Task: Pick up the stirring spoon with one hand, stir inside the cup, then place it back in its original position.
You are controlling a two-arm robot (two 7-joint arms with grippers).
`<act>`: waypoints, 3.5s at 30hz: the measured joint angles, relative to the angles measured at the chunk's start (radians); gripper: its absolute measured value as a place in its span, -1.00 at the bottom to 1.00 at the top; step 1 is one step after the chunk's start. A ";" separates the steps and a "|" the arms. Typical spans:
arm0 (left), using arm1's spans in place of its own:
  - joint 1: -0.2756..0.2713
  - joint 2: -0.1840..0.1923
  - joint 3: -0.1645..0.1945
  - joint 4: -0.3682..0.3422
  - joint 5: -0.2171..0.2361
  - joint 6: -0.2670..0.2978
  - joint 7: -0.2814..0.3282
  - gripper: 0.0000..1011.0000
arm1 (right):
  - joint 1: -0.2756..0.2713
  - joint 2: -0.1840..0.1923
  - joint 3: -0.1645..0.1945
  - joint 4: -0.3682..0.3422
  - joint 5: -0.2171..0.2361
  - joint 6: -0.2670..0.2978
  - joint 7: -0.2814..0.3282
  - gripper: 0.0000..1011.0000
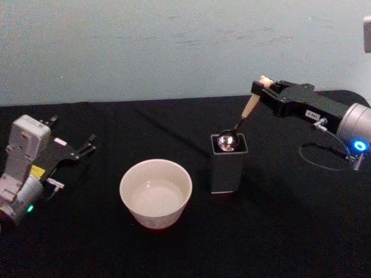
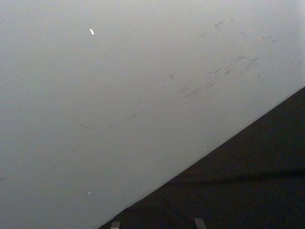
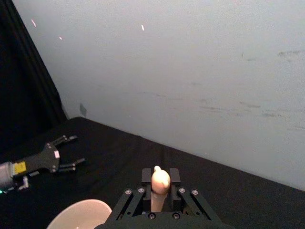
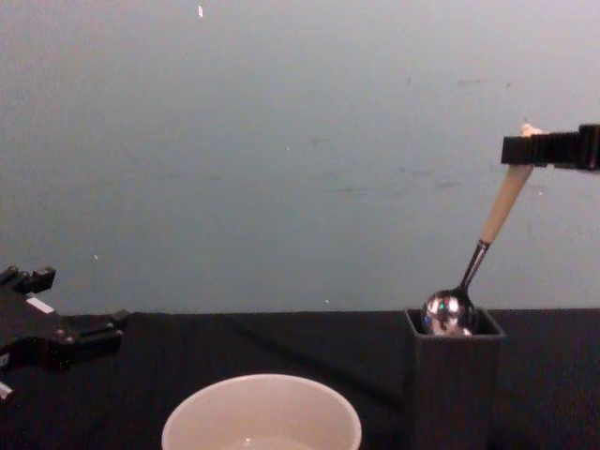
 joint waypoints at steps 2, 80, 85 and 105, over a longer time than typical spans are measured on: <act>0.000 0.000 0.000 0.000 0.000 0.000 0.000 0.98 | 0.004 -0.004 -0.009 0.010 -0.011 -0.001 -0.004 -0.57; 0.000 0.000 0.000 0.000 0.000 0.000 0.000 0.98 | 0.000 -0.080 -0.066 0.067 -0.127 0.124 -0.084 0.06; 0.000 0.000 0.000 0.000 0.000 0.000 0.000 0.98 | 0.000 -0.080 -0.066 0.067 -0.127 0.124 -0.084 0.39; 0.000 0.000 0.000 0.000 0.000 0.000 0.000 0.98 | -0.019 -0.104 -0.018 0.055 -0.120 0.071 -0.089 0.98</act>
